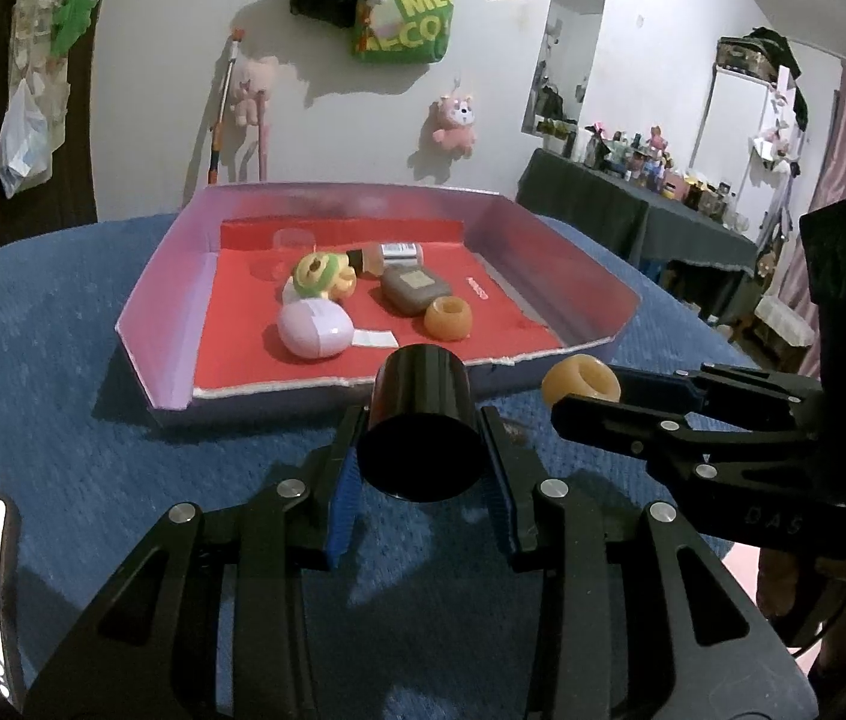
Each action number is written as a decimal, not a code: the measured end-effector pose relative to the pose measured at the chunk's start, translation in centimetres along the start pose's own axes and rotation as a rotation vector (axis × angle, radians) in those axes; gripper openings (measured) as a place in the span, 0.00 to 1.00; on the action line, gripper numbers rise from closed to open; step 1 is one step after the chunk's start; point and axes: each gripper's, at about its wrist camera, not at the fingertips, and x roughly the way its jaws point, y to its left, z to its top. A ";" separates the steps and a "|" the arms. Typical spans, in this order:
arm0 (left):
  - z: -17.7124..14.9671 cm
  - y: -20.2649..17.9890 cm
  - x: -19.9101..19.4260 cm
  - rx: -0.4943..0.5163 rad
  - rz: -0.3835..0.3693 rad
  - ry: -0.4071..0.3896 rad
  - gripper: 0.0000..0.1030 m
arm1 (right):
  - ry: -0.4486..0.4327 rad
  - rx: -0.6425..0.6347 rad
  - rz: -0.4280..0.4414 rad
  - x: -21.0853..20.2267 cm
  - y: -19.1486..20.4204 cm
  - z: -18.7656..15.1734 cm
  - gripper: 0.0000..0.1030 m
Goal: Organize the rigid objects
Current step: 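Lift the black cylinder and amber ring with both tools toward the box, then carry the black cylinder and amber ring with both tools into the pink box, then set the black cylinder down with the left tool while the right tool releases the ring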
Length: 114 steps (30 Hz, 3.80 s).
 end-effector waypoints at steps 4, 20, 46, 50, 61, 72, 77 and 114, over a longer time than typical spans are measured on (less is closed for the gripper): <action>0.7 0.1 0.0 0.007 0.002 -0.013 0.33 | -0.008 0.000 0.012 0.1 -0.1 0.6 0.39; 3.6 0.6 1.5 0.028 -0.021 -0.007 0.33 | -0.008 -0.027 0.026 1.1 -1.0 4.9 0.39; 4.7 4.2 9.1 -0.044 -0.030 0.197 0.33 | 0.198 0.041 0.071 9.8 -3.9 6.2 0.39; 5.1 4.6 9.6 -0.055 -0.050 0.212 0.33 | 0.213 0.038 0.065 10.6 -3.9 6.2 0.39; 5.8 5.0 10.1 -0.037 -0.007 0.188 0.33 | 0.223 0.033 0.025 11.8 -4.0 6.2 0.39; 6.4 6.0 10.5 -0.036 0.044 0.159 0.33 | 0.199 0.025 -0.059 12.1 -5.0 6.8 0.39; 6.1 5.2 10.2 -0.034 -0.043 0.181 0.33 | 0.191 0.045 -0.070 12.2 -5.9 7.1 0.39; 6.2 6.1 13.9 -0.066 0.066 0.264 0.34 | 0.183 0.035 -0.119 12.8 -6.4 7.5 0.39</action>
